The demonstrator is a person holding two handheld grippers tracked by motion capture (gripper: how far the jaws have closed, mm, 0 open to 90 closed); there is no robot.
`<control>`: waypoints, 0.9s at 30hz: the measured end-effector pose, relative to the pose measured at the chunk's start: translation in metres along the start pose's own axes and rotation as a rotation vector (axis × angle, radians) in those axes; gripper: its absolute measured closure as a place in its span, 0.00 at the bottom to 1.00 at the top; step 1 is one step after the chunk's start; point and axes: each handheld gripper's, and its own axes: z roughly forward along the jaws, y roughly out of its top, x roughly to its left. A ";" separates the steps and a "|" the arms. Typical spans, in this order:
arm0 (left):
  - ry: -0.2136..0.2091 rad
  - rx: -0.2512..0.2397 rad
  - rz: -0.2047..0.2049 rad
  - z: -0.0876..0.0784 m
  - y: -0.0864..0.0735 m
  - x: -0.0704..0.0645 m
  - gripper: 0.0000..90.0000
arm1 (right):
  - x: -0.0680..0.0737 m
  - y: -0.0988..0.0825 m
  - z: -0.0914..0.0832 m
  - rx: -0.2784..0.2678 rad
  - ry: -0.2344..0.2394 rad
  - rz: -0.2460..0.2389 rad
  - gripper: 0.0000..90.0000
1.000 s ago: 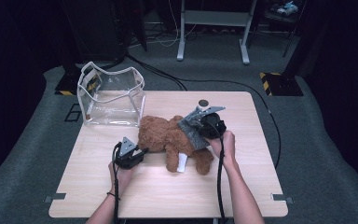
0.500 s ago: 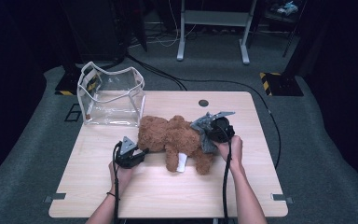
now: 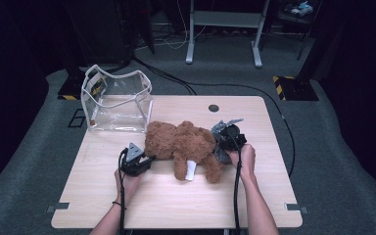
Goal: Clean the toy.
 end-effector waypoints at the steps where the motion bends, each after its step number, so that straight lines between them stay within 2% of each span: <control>1: 0.000 0.000 0.000 0.000 0.000 0.000 0.74 | -0.002 0.000 -0.001 0.005 -0.015 0.004 0.83; 3: -0.001 0.000 0.000 0.000 0.000 0.000 0.74 | -0.008 -0.002 -0.002 0.016 -0.052 0.019 0.83; 6: -0.001 0.000 0.000 0.000 0.000 0.000 0.74 | -0.020 -0.005 -0.004 0.020 -0.073 0.053 0.83; 8: -0.001 0.000 -0.001 0.000 0.000 0.000 0.74 | -0.027 -0.006 -0.008 -0.009 -0.080 0.056 0.83; 11: -0.002 0.000 0.000 0.000 0.000 0.000 0.74 | -0.030 0.000 -0.017 -0.081 -0.046 0.076 0.82; 13: -0.002 0.000 0.000 0.000 0.000 0.000 0.74 | -0.028 0.008 -0.022 -0.113 -0.016 0.067 0.82; 16: -0.002 0.001 0.001 0.000 0.000 0.000 0.74 | -0.023 0.024 -0.022 -0.135 0.028 0.055 0.82; 19: -0.002 0.002 0.004 0.000 0.000 0.000 0.74 | -0.018 0.039 -0.015 -0.136 0.049 0.016 0.82; 21: -0.009 0.017 0.013 -0.001 0.001 0.001 0.75 | -0.015 0.046 -0.008 -0.132 0.070 0.010 0.82; 23: -0.009 0.017 0.014 -0.001 0.001 0.001 0.75 | -0.012 0.052 -0.001 -0.120 0.101 0.007 0.82; 27: 0.001 0.007 0.014 0.000 0.000 0.000 0.76 | -0.008 0.060 0.016 -0.075 0.117 -0.011 0.82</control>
